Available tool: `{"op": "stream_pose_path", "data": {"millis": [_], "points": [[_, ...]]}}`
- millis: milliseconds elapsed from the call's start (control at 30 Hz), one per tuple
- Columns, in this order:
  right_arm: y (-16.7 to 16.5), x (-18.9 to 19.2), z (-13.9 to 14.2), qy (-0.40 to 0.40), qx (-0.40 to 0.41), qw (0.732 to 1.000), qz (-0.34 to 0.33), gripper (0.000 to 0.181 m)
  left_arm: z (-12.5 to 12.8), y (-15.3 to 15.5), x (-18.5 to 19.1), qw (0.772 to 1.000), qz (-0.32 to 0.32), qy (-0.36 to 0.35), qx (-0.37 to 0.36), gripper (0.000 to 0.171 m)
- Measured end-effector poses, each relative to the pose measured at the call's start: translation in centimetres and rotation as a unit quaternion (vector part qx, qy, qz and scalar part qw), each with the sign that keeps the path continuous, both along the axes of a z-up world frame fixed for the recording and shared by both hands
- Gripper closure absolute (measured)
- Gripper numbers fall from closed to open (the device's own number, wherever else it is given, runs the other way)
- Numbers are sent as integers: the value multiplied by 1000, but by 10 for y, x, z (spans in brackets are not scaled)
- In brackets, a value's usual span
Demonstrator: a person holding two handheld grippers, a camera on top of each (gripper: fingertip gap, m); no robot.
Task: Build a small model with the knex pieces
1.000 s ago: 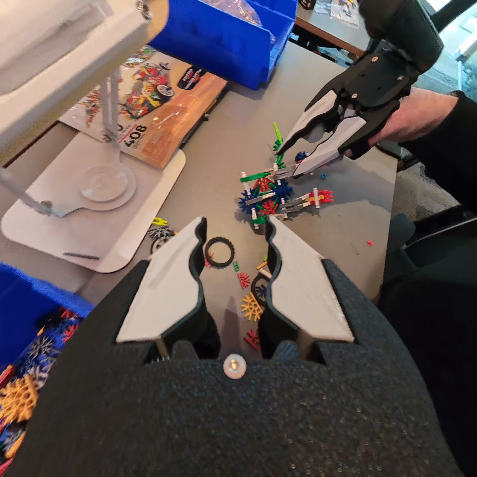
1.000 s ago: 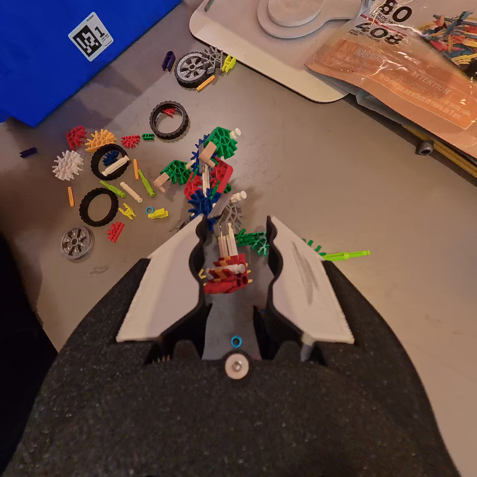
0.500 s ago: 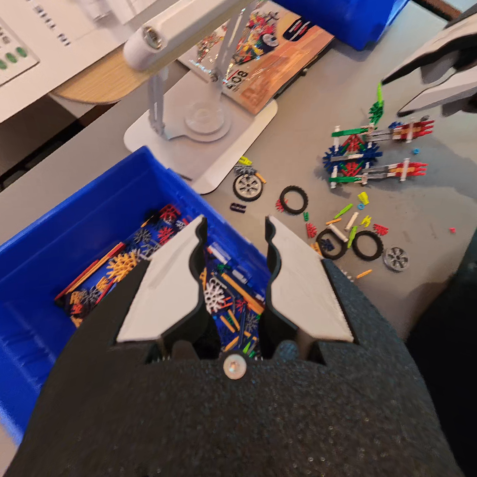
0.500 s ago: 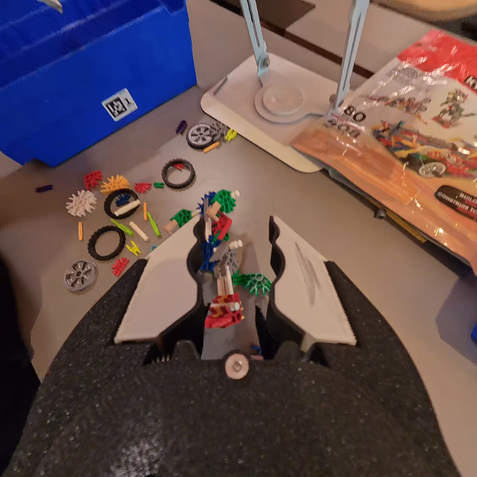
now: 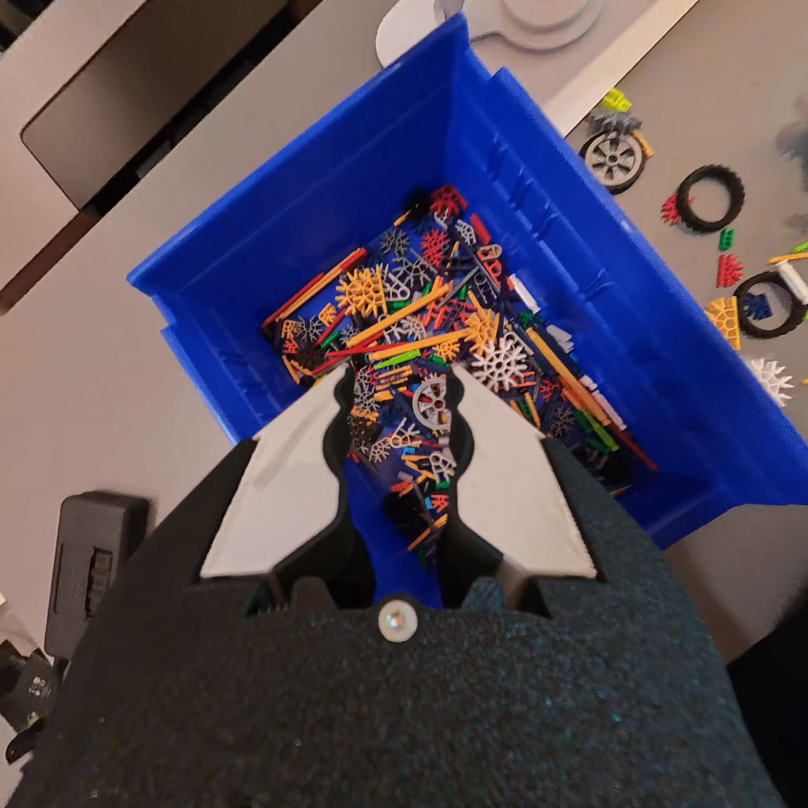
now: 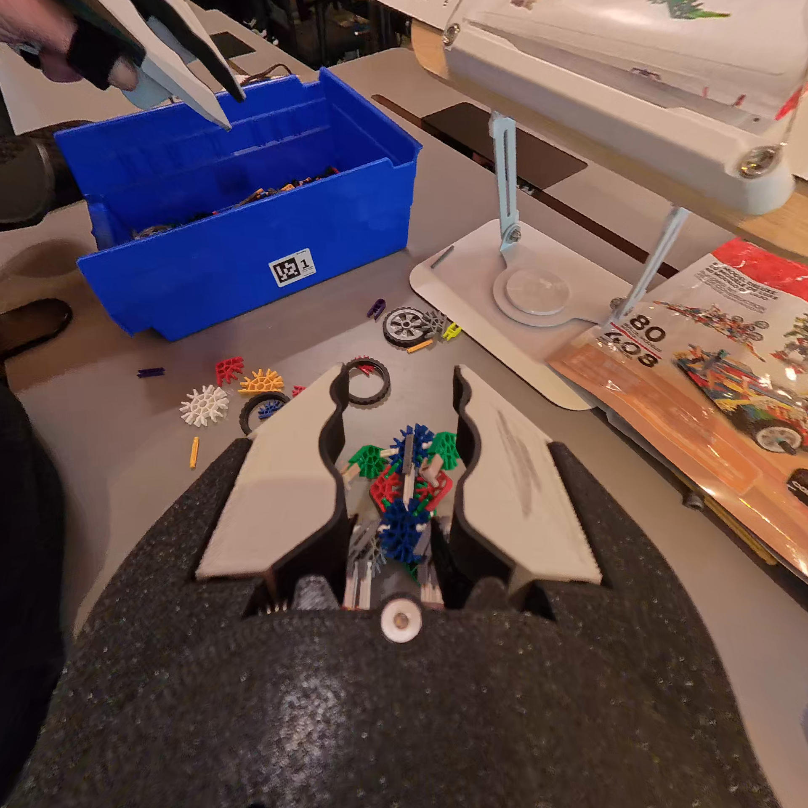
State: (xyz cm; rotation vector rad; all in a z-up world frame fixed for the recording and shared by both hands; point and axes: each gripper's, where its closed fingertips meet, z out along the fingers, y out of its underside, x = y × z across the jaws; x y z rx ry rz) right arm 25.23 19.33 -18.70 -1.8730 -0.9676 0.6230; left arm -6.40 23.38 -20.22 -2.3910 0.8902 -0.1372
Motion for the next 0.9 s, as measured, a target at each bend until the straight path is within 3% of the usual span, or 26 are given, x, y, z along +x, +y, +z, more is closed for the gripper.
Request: {"op": "stream_pose_path", "data": {"millis": [267,767,900], "points": [[-2,-25,-2,-5,-1,1000,28,134,-30,-13,0,997,-22,24,-64,132],[-1,-41,-7,-1,-10,999,49,134,-88,-22,31,986,-50,38,-154,117],[0,-42,-10,-1,-15,999,50,134,-100,-28,38,983,-49,19,-174,124]]}}
